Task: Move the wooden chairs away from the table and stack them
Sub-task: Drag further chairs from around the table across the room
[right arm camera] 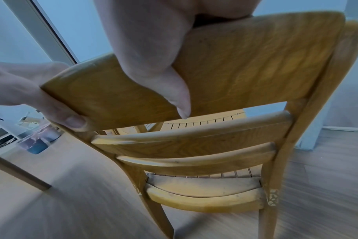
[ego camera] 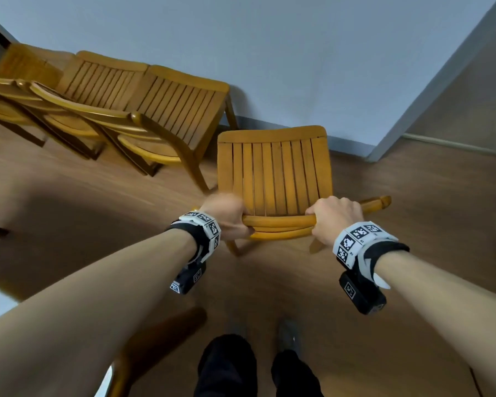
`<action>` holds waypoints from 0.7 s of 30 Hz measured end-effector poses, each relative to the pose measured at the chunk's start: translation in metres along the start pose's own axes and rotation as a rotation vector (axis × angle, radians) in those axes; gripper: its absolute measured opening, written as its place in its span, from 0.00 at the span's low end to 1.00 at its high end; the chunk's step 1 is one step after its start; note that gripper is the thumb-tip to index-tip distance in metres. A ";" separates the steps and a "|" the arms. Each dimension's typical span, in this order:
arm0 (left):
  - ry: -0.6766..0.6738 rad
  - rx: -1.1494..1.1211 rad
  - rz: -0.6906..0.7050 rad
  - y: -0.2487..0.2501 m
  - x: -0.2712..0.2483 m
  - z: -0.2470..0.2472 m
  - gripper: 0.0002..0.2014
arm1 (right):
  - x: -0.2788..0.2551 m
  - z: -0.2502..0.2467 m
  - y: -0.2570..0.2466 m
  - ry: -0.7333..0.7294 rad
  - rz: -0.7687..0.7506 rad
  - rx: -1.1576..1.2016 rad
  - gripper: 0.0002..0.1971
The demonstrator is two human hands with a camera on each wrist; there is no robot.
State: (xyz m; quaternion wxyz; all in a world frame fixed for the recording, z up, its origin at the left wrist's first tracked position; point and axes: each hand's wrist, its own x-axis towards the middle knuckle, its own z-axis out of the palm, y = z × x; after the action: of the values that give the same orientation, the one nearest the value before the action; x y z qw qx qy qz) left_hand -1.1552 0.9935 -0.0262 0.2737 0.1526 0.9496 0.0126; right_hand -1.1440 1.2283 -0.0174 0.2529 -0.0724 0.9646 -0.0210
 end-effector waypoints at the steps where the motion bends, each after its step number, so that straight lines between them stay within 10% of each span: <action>1: -0.001 -0.006 0.001 -0.010 0.011 -0.007 0.18 | 0.012 -0.006 -0.005 0.003 0.005 0.006 0.13; 21: -0.073 0.049 0.161 -0.185 0.160 -0.133 0.14 | 0.171 -0.104 -0.102 0.001 0.138 0.095 0.13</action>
State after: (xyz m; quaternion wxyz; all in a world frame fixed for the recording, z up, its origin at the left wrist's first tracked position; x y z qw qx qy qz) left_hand -1.4062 0.8722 -0.0157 0.3025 0.2356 0.9236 0.0057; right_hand -1.3287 1.1023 -0.0019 0.2564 0.0061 0.9653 -0.0494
